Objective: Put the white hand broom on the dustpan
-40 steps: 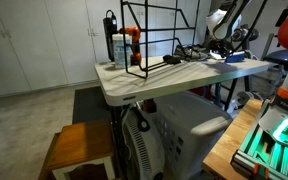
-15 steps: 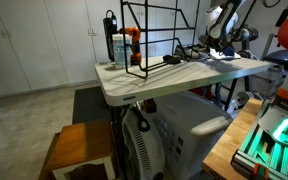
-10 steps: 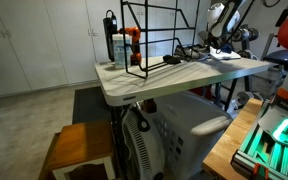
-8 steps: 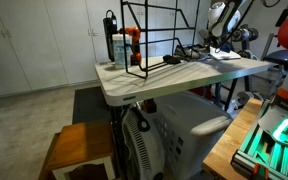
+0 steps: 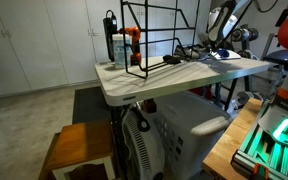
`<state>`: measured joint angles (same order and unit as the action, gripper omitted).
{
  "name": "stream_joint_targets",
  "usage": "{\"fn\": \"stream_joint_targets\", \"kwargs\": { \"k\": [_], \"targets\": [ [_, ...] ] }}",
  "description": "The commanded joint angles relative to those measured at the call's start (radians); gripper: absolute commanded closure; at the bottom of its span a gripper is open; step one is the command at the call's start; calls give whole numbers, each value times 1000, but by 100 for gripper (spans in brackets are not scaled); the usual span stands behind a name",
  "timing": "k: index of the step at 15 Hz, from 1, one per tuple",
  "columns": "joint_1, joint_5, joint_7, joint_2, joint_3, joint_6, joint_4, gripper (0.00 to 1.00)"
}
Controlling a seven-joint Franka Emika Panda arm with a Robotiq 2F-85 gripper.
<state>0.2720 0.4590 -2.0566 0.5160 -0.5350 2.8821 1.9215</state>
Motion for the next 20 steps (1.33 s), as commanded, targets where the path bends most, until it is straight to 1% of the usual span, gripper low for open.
{"fn": "stream_joint_targets", "kwargs": {
  "k": [1,2,3,4,5,6,8,9,11,14,16,17,18,20],
  "targets": [
    [-6,-113,88,28,-5,28,-6,72],
    [6,-136,147,5,16,23,14,64],
    [3,-148,194,-10,18,17,27,59],
    [6,-163,248,-32,26,17,44,51],
    [3,-175,294,-44,25,14,54,44],
    [-15,-163,340,-69,2,-4,73,35],
    [-26,-158,433,-114,-11,-37,106,22],
    [-26,-160,478,-135,-9,-53,120,13],
    [-24,-156,574,-193,-6,-94,160,1],
    [-5,-160,756,-301,24,-188,231,0],
    [3,-147,861,-359,29,-234,260,0],
    [3,-136,895,-383,27,-263,266,0],
    [19,-164,985,-419,46,-292,280,0],
    [33,-172,1118,-473,62,-330,299,0]
  ]
}}
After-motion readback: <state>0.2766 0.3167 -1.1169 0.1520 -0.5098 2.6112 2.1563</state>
